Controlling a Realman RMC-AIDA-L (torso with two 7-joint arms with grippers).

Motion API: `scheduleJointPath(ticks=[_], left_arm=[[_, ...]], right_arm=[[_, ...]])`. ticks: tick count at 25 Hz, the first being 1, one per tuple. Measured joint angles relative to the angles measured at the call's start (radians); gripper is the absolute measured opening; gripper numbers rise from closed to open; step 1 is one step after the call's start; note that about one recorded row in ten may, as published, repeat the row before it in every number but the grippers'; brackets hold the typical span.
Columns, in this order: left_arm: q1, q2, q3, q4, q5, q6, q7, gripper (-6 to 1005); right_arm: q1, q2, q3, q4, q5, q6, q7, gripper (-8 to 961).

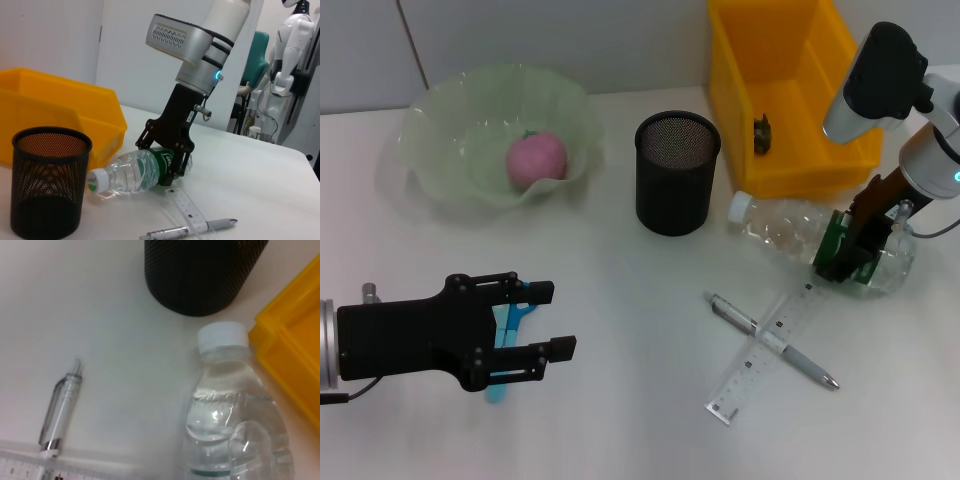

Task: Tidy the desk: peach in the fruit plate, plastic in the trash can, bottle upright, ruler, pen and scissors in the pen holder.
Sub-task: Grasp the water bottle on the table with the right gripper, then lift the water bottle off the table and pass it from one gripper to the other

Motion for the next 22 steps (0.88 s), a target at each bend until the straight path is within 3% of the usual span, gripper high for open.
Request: scheduleJointPath(ticks=[22], left_arm=[[0.001, 0.000, 0.000, 0.000, 0.001, 0.000, -0.008, 778]], right_arm=[[-0.009, 0.005, 0.000, 0.000, -0.005, 0.021, -0.001, 808]])
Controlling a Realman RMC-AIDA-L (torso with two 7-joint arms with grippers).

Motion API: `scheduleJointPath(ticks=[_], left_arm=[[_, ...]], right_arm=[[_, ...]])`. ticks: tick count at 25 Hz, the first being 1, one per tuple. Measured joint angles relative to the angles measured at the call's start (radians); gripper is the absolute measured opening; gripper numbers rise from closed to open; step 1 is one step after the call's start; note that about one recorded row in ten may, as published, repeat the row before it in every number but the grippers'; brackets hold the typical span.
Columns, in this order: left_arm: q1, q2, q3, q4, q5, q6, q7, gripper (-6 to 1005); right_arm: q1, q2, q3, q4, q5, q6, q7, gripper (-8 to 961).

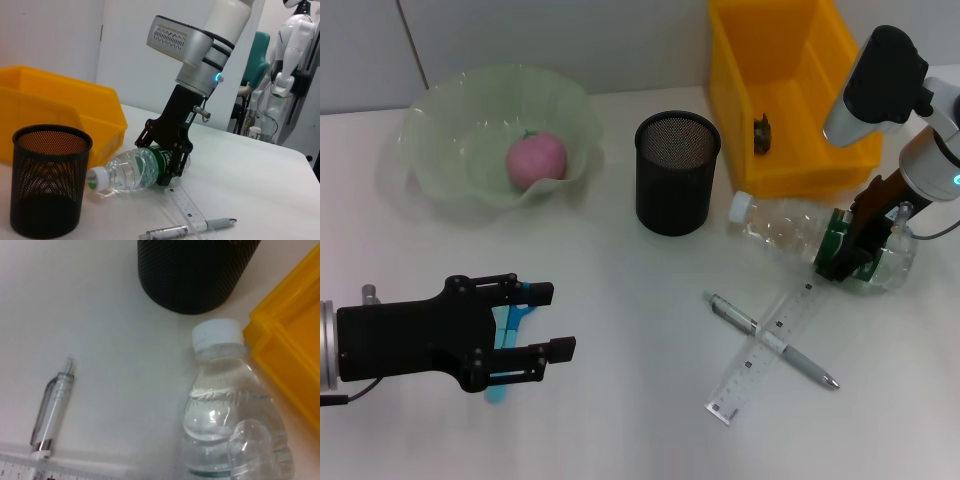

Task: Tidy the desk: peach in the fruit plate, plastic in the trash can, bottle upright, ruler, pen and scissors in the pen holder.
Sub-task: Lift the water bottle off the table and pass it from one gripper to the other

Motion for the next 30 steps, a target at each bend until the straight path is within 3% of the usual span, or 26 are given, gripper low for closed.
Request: scheduleJointPath(ticks=[18, 25, 30], left_arm=[[0.000, 0.000, 0.000, 0.012, 0.000, 0.004, -0.004, 783], [0.001, 0.000, -0.002, 0.014, 0.000, 0.006, -0.004, 785], [-0.001, 0.000, -0.002, 0.014, 0.000, 0.006, -0.005, 786]], right_arm=[[-0.004, 0.002, 0.000, -0.014, 0.003, -0.024, -0.038, 783], [-0.045, 0.023, 0.010, -0.154, 0.010, -0.087, -0.071, 778], [-0.059, 0.026, 0.011, -0.201, 0.021, -0.116, -0.089, 775]])
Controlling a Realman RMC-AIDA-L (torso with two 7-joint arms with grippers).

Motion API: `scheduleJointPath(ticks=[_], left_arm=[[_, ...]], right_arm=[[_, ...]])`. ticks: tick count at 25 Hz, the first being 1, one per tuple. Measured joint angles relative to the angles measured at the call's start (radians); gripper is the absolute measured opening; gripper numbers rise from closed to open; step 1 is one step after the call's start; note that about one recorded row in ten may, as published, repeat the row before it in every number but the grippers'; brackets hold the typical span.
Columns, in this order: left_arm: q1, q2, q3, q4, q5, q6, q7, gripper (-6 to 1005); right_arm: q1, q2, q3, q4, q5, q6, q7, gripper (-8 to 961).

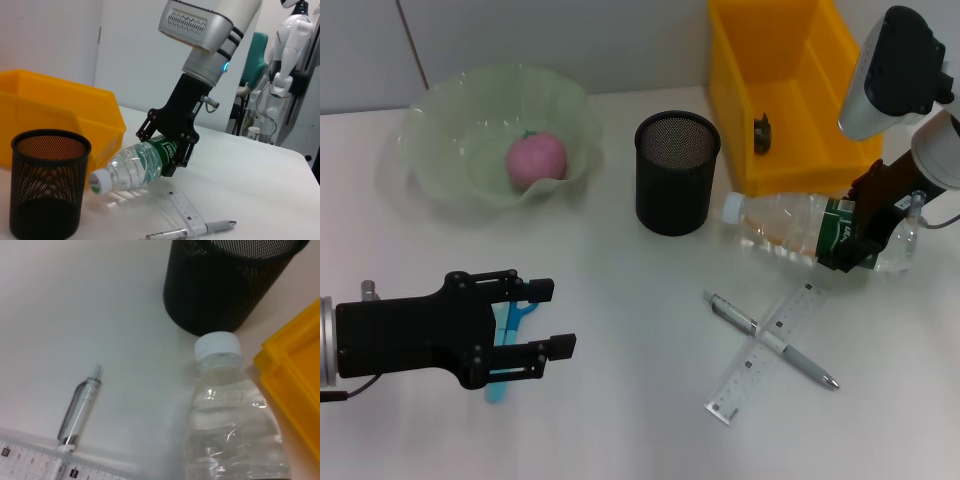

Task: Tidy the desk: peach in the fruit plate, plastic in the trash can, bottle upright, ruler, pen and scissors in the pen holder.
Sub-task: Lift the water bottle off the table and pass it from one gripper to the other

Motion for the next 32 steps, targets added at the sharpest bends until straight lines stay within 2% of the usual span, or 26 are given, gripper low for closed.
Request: scheduleJointPath(ticks=[8, 13, 19, 25, 32], left_arm=[[-0.001, 0.002, 0.000, 0.001, 0.000, 0.000, -0.001, 788], [-0.002, 0.004, 0.000, 0.001, -0.004, 0.001, -0.001, 789], [-0.002, 0.000, -0.020, 0.002, -0.006, 0.006, -0.001, 791], [-0.002, -0.016, -0.084, 0.002, -0.005, 0.007, 0.000, 792], [-0.003, -0.029, -0.144, -0.005, -0.008, 0.013, 0.000, 794]], right_arm=[[-0.025, 0.001, 0.002, -0.067, 0.015, -0.034, -0.022, 774], [-0.065, -0.001, 0.005, -0.150, 0.086, -0.070, -0.052, 774], [-0.102, 0.001, 0.061, -0.219, 0.160, -0.112, -0.112, 774], [-0.146, 0.002, 0.129, -0.262, 0.335, -0.155, -0.207, 774], [-0.184, 0.004, 0.143, -0.245, 0.524, -0.148, -0.288, 774]])
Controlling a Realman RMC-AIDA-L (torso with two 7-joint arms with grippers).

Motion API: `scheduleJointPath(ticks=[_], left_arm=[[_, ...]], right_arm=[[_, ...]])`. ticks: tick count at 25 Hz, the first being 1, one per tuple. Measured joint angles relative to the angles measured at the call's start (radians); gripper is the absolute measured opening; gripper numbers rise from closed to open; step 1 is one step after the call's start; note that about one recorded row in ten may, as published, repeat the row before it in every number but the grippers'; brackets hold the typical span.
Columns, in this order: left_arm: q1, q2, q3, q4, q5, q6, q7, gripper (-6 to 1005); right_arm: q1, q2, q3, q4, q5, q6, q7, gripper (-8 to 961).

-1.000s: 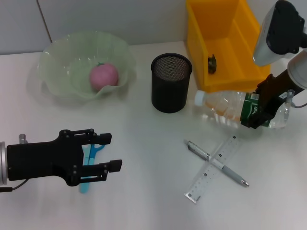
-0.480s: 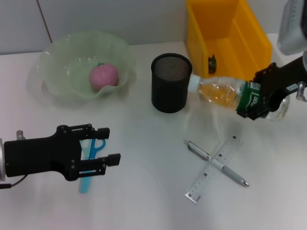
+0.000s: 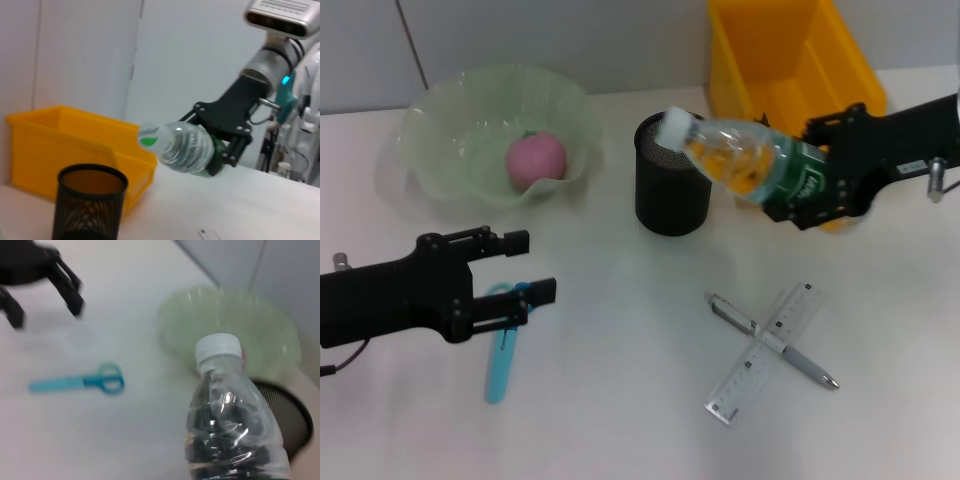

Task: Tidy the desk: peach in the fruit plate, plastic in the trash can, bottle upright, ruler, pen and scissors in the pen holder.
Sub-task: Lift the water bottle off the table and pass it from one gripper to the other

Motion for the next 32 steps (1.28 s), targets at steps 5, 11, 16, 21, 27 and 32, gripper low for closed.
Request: scheduleJointPath(ticks=[5, 11, 16, 21, 27, 32], left_arm=[[-0.002, -0.006, -0.037, -0.018, -0.038, 0.002, 0.001, 796], [-0.005, -0.006, -0.086, -0.058, -0.098, -0.008, 0.010, 797], [-0.026, -0.006, -0.119, -0.123, -0.153, -0.002, 0.038, 798], [-0.045, -0.007, -0.120, -0.219, -0.244, 0.004, 0.092, 800], [-0.071, -0.009, -0.119, -0.336, -0.331, 0.044, 0.161, 801], [-0.087, -0.010, -0.121, -0.391, -0.345, 0.059, 0.192, 802]], right_arm=[[-0.018, 0.008, 0.011, 0.078, 0.156, 0.022, -0.094, 774], [-0.003, 0.013, 0.013, 0.270, 0.296, 0.057, -0.234, 773], [0.026, 0.019, 0.005, 0.422, 0.374, 0.085, -0.327, 773], [0.055, 0.026, 0.001, 0.565, 0.463, 0.104, -0.418, 773], [0.068, 0.029, 0.000, 0.692, 0.578, 0.106, -0.522, 773], [0.073, 0.030, 0.000, 0.756, 0.611, 0.101, -0.565, 773]])
